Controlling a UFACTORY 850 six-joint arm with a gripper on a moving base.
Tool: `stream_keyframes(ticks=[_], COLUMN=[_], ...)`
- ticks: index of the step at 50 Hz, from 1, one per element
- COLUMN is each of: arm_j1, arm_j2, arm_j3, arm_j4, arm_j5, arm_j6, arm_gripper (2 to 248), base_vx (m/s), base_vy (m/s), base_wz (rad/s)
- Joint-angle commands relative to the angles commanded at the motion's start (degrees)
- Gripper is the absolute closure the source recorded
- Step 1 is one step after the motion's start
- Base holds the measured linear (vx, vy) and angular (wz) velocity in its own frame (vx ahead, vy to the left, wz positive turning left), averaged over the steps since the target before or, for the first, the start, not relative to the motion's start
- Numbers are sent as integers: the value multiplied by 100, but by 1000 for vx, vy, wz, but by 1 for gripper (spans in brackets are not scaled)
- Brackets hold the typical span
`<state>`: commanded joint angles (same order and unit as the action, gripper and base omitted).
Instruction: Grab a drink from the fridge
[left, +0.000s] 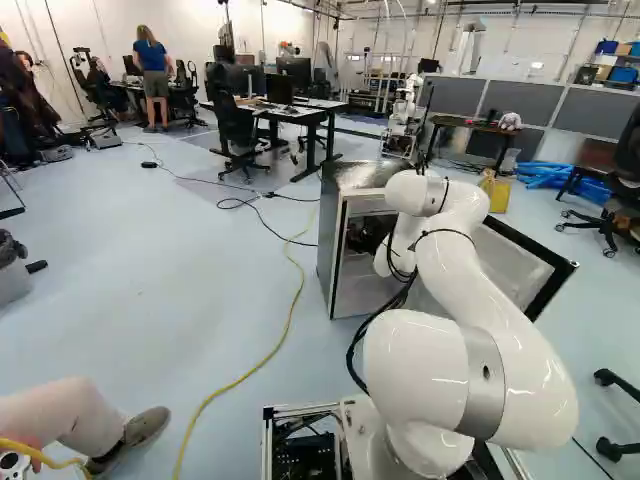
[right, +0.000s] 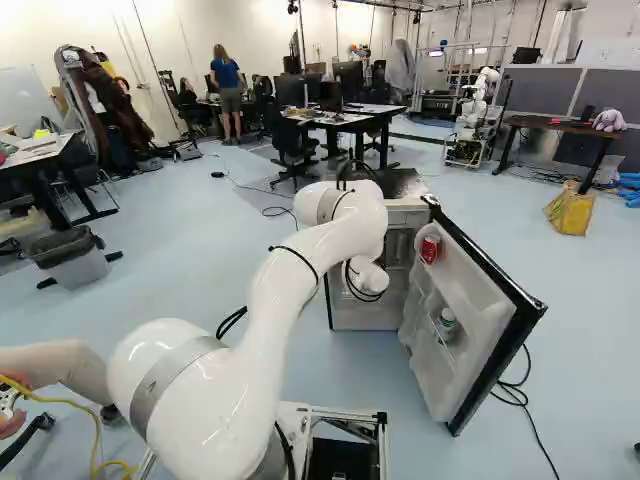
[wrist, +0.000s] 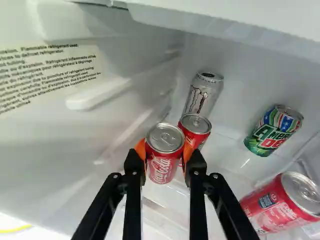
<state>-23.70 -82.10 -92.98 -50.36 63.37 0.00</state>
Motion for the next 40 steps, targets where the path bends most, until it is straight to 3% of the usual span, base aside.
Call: stream_keyframes(ticks=[40], arm_j1=[-54], arm_j2=[196], arm_j3=[380], arm_j4=[0], arm_j5=[0], arm_j6=[0], arm_gripper=[160], base_vx=[0], base_vy=[0], base_wz=[0])
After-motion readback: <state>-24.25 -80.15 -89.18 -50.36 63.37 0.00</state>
